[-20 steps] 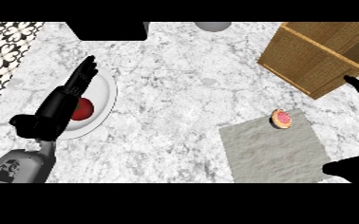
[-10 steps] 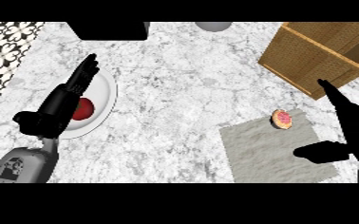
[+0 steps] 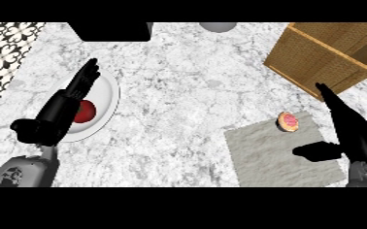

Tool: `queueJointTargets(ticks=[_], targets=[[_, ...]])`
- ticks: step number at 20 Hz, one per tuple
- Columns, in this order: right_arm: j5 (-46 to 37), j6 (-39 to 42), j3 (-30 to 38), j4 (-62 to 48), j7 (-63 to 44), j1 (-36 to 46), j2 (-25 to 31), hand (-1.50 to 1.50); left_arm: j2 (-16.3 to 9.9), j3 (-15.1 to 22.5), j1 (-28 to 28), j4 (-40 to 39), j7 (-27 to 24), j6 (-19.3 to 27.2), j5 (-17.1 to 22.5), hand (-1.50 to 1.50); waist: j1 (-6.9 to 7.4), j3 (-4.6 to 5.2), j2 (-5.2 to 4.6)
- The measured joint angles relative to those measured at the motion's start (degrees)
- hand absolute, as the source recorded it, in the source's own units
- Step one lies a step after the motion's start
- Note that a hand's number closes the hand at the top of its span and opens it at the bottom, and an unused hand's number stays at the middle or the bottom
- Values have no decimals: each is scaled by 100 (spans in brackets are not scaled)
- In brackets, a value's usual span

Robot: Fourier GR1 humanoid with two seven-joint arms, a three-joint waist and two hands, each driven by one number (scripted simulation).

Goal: Pick the cupcake from the placemat and place it in the basket

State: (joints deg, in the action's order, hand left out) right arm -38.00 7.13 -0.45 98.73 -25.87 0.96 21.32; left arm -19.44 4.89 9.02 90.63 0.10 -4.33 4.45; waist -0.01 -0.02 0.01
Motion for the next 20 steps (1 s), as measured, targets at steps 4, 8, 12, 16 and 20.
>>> queueJointTargets(ticks=[4, 8, 12, 16, 20], targets=[[15, 157, 101, 46, 78, 142, -129, -150, 156, -135, 94, -107, 8, -117, -122, 0, -4, 1, 0], [-160, 176, 81, 66, 108, 65, -299, -150, 287, -208, -85, 125, 59, -199, -224, 0, -1, 2, 2], [-412, 279, 27, 142, -15, 12, -402, -150, 429, -251, -53, 264, 226, -232, -344, 0, -3, 2, 3], [-608, 401, 5, 63, -78, 48, -473, -150, 468, -396, -37, 166, 149, -373, -393, 0, -2, 2, 1], [-836, 300, -29, -378, 54, 226, -593, -150, 509, -500, 14, 136, 173, -481, -442, 0, 4, 2, 0]])
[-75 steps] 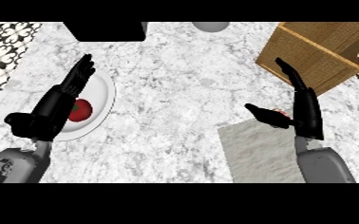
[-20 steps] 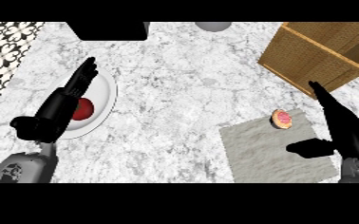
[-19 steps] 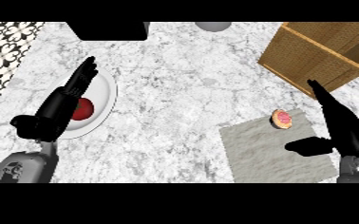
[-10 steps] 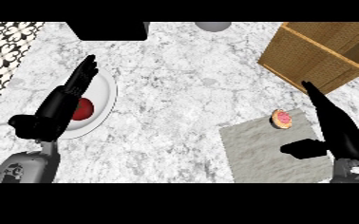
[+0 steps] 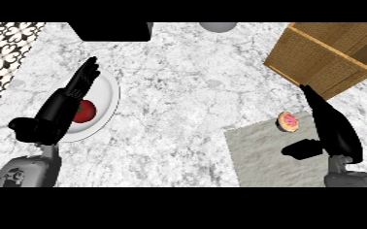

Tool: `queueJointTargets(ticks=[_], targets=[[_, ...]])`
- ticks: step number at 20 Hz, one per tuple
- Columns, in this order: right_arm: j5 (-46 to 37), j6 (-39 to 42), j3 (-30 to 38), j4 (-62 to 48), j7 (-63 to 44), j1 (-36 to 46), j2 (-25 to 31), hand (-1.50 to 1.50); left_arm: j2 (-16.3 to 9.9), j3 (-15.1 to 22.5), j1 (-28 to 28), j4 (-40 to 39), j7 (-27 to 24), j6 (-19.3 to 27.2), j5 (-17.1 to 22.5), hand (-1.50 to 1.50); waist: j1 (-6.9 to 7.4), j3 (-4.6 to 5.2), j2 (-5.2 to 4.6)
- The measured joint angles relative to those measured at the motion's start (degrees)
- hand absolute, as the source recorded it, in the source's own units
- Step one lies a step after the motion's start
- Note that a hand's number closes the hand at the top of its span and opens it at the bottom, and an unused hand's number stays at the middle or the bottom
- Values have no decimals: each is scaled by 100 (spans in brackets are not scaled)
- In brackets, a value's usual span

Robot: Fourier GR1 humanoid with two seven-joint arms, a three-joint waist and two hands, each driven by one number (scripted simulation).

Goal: Pick the cupcake from the placemat and place it in the basket

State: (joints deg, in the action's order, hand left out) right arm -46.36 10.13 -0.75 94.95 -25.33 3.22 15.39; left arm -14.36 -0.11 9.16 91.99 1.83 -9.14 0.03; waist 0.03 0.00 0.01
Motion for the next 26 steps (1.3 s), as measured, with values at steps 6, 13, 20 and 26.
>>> queueJointTargets(ticks=[6, 13, 20, 26], targets=[[-220, -31, 66, -437, -4, 278, -139, -150, 94, -132, 55, -106, -70, -152, -78, 0, 0, -1, -1], [-425, -275, 184, -1235, 242, 436, -217, -150, 203, -201, 5, -49, -50, -227, -186, 0, 3, 0, -1], [-370, -188, 344, -1680, 468, 555, -183, -150, 229, -340, 28, -87, -69, -353, -256, 0, 0, 0, -1], [-394, -86, 233, -2064, 690, 594, -254, 150, 279, -396, 5, -132, -157, -412, -297, 0, 0, 17, 11]])
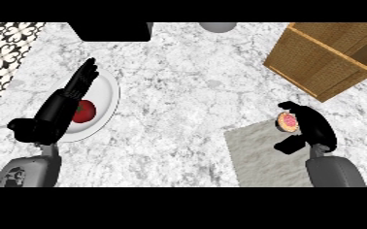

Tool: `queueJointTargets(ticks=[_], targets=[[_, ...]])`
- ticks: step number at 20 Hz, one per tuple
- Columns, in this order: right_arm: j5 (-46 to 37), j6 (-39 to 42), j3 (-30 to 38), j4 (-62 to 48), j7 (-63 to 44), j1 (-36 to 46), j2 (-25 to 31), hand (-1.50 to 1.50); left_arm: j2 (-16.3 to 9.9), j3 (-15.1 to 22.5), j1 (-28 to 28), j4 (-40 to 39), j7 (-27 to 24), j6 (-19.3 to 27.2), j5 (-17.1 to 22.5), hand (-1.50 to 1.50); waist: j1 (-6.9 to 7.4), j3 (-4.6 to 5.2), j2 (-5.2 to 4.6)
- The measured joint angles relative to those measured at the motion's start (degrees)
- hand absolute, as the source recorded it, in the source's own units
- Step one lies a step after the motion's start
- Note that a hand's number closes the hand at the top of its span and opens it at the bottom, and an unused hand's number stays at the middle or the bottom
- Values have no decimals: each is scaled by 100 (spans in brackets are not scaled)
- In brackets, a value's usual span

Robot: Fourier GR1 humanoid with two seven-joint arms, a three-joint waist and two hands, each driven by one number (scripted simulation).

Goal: Pick the cupcake from the placemat and place it in the basket

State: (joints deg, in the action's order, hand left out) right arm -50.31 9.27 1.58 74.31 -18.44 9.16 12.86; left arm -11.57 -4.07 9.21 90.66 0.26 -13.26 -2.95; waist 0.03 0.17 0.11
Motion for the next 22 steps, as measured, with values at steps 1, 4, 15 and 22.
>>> queueJointTargets(ticks=[1, 4, 15, 22], targets=[[-29, 59, -28, -60, 1, 58, 14, 150, 2, -19, 67, -96, -32, 14, -30, 0, -2, 4, 2], [-83, 87, -90, -41, 56, 31, -9, 150, 51, -16, 120, -46, 76, -3, -25, 0, -8, 20, 13], [-834, -383, -501, -356, 334, 299, 17, 150, 136, 12, 114, -39, 74, -2, -108, 0, -3, 71, 50], [-1207, -996, -1150, -1124, -1612, 1676, -991, 150, 190, 106, 179, -82, 15, -66, -118, 0, 191, 0, -35]])
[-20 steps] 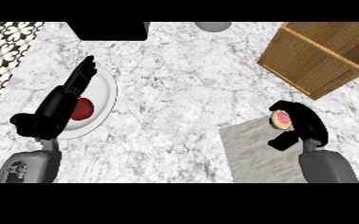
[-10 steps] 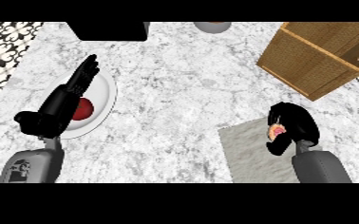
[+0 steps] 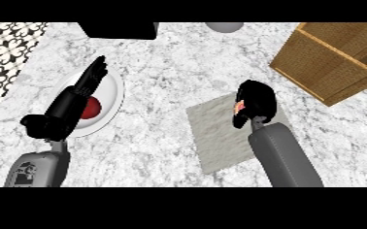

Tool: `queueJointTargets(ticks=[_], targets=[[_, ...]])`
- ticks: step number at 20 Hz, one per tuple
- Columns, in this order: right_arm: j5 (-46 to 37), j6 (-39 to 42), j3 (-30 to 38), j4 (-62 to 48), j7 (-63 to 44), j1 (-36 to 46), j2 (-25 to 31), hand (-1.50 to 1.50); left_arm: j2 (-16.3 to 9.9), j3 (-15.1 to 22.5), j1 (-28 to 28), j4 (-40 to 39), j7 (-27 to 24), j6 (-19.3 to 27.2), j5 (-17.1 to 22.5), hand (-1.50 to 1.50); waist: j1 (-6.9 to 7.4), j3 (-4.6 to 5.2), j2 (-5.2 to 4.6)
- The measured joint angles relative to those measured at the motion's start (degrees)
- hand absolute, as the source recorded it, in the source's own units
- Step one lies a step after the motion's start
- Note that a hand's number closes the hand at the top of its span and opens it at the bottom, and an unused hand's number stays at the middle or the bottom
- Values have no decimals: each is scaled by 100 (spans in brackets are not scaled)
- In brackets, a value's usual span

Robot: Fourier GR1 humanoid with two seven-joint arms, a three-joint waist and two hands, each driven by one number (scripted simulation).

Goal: Pick the cupcake from the placemat and place it in the basket

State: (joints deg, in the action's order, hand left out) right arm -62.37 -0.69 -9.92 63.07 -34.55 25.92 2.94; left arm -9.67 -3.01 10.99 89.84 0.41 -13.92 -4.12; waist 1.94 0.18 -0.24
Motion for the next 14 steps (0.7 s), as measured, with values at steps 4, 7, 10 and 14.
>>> queueJointTargets(ticks=[4, 7, 10, 14], targets=[[658, -794, -471, -296, -690, 622, -182, 150, 70, 78, 105, -36, 81, 45, -61, 0, 65, -17, -14], [1084, -1495, -665, -209, -853, 869, -241, 150, 1, -4, 115, -33, 63, -8, -1, 0, 53, -22, -10], [1274, -2245, -847, 118, -975, 1139, -268, 150, 24, 28, 87, -24, 65, 8, -33, 0, 37, -24, 5], [1143, -2846, -1054, 714, -1316, 1447, -282, 150, -22, -41, -36, -19, -16, -2, -21, 0, -64, -18, 35]])
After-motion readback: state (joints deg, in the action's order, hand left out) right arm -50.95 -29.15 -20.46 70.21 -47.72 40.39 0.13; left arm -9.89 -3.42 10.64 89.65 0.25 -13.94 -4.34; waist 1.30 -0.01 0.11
